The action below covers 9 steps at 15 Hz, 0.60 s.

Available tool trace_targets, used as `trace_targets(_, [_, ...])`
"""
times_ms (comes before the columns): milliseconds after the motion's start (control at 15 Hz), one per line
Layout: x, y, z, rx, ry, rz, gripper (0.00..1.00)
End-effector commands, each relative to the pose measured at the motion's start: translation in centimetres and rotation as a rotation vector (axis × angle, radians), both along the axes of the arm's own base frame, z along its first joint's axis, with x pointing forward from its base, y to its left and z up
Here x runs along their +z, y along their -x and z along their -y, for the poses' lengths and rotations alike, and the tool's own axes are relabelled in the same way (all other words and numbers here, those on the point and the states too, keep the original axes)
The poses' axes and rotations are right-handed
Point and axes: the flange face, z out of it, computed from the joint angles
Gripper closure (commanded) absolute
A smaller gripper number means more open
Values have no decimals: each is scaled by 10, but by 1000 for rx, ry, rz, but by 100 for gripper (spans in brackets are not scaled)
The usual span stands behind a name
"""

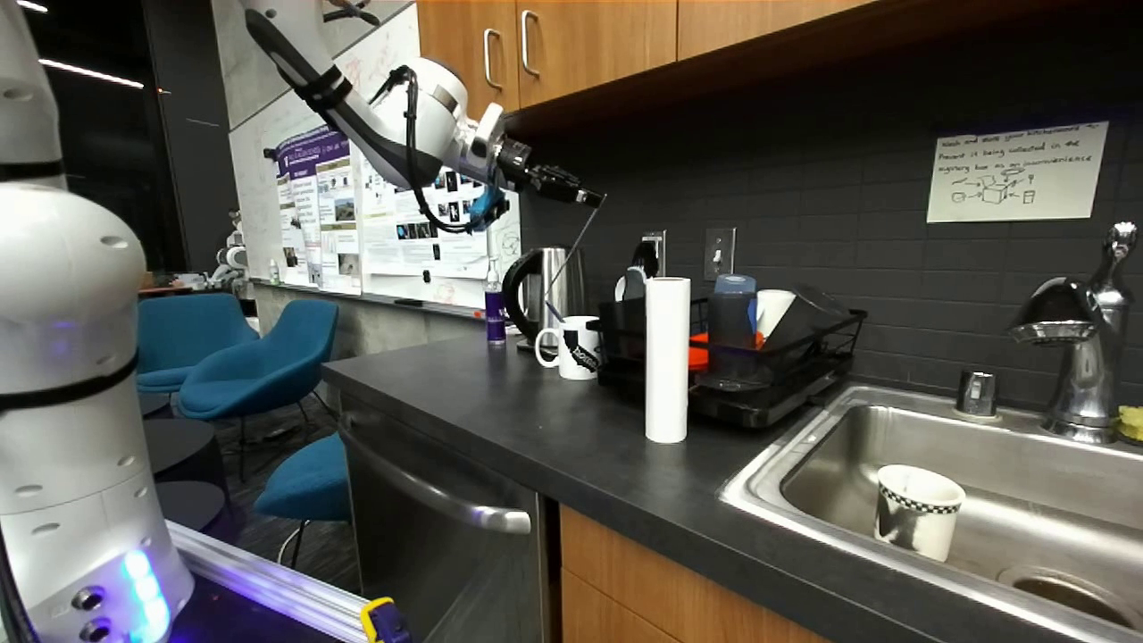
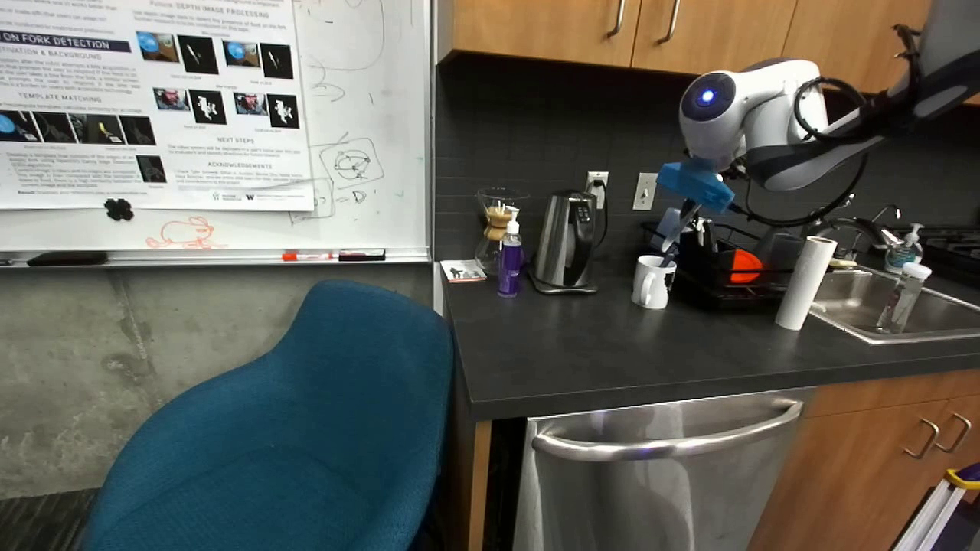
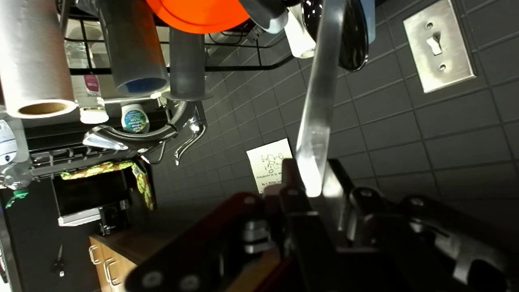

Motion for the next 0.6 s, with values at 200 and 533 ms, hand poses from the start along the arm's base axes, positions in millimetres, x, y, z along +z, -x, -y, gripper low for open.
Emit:
trace_targets(200, [-8,-29,-5,-34,60,2,95])
trace_targets(533, [-14,-41,-4,-73,118,-26,95])
